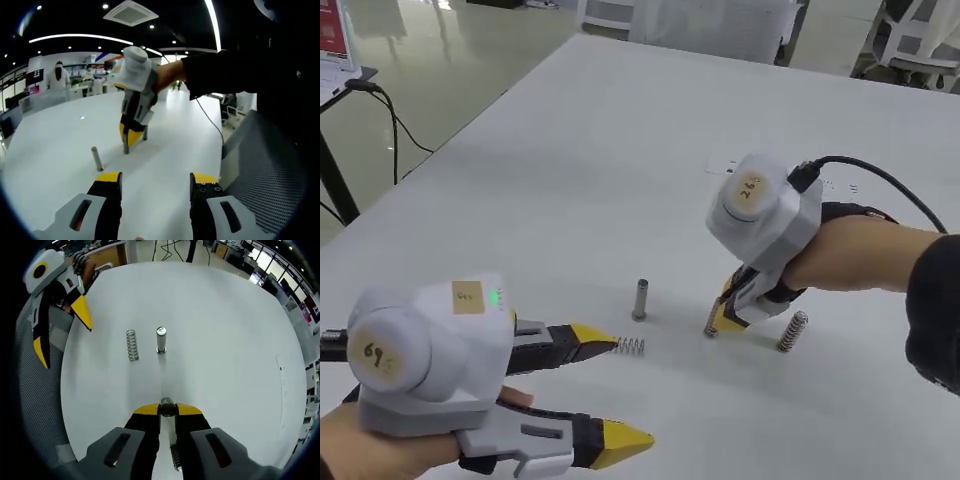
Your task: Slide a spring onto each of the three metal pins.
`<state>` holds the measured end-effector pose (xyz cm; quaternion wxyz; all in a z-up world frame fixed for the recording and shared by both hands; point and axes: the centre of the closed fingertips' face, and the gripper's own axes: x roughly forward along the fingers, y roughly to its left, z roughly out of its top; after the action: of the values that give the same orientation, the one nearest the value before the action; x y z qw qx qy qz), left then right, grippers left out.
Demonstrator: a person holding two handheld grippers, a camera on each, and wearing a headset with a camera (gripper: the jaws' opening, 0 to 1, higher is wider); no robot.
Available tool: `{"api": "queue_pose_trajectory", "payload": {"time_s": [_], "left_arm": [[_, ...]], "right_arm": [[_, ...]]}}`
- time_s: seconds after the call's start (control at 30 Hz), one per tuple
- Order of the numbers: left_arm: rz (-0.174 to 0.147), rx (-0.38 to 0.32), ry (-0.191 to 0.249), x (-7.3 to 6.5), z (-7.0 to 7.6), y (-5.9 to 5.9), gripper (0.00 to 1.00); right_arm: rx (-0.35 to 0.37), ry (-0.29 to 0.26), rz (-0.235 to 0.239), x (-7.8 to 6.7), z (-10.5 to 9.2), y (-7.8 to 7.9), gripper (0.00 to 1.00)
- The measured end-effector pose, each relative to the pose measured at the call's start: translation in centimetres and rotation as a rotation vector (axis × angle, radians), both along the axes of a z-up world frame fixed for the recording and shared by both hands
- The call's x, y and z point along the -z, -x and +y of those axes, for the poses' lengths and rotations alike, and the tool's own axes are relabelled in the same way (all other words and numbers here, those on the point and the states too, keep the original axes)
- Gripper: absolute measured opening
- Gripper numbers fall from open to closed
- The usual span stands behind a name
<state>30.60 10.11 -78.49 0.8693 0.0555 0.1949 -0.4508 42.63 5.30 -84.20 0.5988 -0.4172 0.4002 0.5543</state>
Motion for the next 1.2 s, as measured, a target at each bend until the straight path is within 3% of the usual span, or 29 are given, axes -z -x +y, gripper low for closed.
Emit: {"api": "queue_pose_trajectory", "payload": {"time_s": [0.4, 1.2], "left_arm": [[0.0, -0.003, -0.002, 0.0, 0.1, 0.0, 0.49], [-0.001, -0.004, -0.005, 0.1, 0.2, 0.0, 0.49]], "right_arm": [[0.004, -0.002, 0.011, 0.5, 0.3, 0.1, 0.08], [0.011, 0.028, 0.013, 1.5, -1.1, 0.5, 0.11]]}}
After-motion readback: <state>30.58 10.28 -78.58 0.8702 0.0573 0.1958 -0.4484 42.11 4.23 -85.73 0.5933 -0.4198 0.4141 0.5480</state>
